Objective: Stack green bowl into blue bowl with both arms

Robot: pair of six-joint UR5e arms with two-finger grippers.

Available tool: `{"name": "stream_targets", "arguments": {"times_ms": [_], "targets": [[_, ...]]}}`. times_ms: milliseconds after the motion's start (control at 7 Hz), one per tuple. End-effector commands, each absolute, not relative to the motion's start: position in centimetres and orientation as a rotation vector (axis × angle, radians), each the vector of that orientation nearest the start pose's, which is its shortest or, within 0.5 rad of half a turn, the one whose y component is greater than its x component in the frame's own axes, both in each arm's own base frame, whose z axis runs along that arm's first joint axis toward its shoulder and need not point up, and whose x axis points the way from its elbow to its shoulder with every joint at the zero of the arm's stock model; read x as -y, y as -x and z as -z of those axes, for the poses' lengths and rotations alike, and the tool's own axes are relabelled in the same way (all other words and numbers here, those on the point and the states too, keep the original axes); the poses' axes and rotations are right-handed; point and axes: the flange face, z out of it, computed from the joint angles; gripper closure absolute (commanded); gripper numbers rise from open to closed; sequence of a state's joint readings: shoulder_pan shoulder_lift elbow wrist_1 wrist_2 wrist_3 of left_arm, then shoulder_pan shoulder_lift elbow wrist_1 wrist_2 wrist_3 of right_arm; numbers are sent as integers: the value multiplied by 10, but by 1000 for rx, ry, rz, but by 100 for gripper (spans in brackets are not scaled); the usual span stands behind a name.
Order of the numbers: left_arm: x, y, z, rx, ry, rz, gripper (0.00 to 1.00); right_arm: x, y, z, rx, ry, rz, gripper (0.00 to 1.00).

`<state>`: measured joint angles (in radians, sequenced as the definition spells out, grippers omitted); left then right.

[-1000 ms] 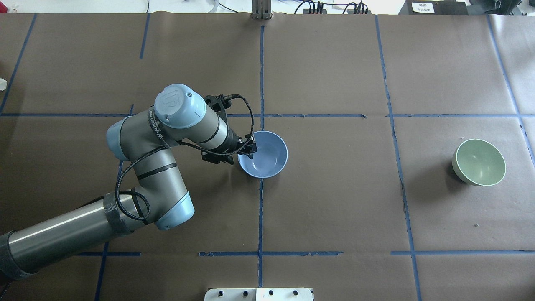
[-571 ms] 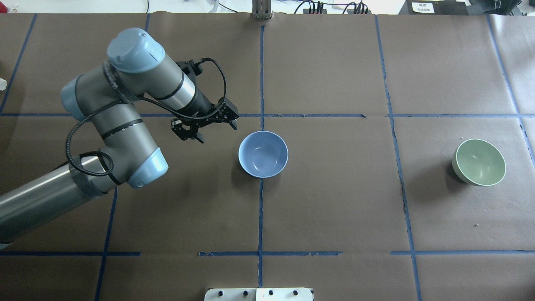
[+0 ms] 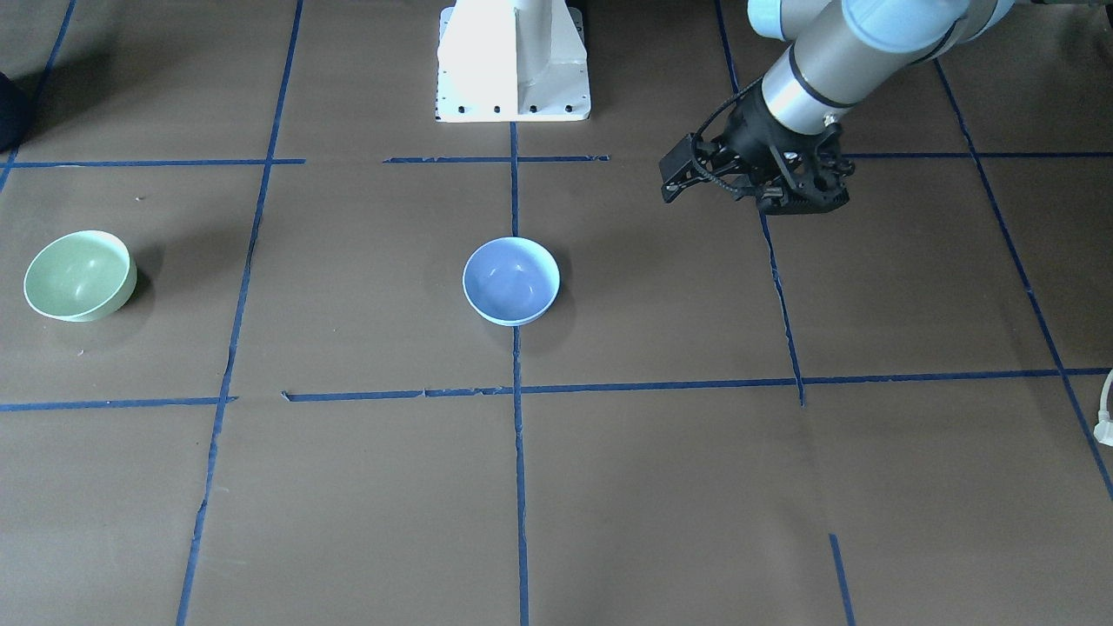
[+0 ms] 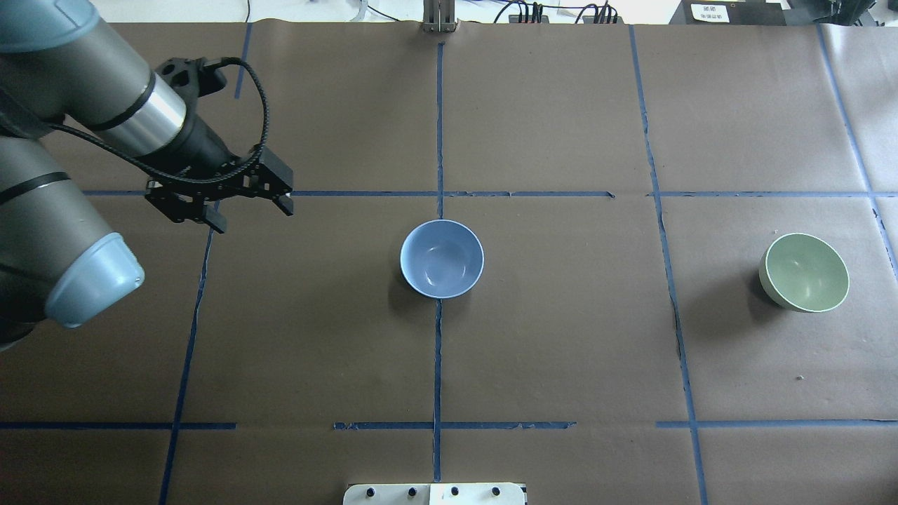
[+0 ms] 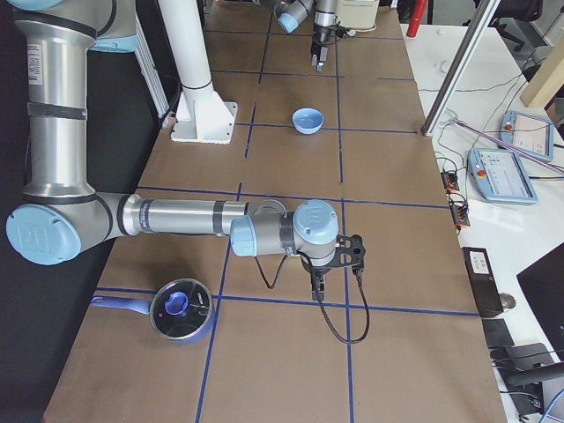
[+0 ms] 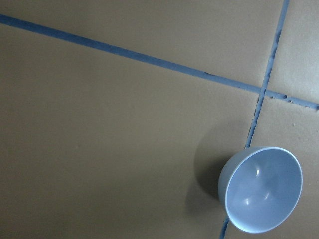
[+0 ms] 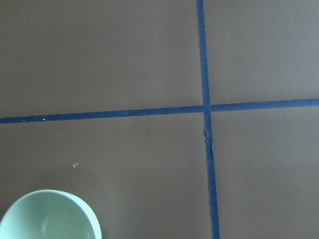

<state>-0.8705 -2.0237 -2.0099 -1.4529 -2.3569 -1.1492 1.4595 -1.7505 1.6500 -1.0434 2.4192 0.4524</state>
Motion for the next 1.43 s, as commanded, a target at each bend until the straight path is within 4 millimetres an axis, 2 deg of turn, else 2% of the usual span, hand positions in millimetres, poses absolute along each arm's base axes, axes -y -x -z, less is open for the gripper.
{"name": "stream_targets", "arguments": {"times_ms": [0,286,571,714,857,1000,1143,1286], "targets": [[449,-258,-244,-992,139,141,0,409,46,-641,983,-132,-158,0],[450,-256,-246,-990,139,144,0,405,78,-654,952,-84,-128,0],[450,-255,-246,-990,138,145,0,405,127,-646,936,-89,-161,0],[450,-257,-246,-990,142,142,0,401,144,-649,942,-78,-158,0],[449,-257,-246,-989,143,141,0,396,151,-667,931,-56,-146,0],[449,-258,-245,-990,142,142,0,395,151,-668,936,-59,-145,2],[448,-260,-245,-989,144,140,0,395,150,-670,935,-54,-155,37],[448,-260,-245,-989,144,140,0,395,151,-667,942,-54,-150,77]]}}
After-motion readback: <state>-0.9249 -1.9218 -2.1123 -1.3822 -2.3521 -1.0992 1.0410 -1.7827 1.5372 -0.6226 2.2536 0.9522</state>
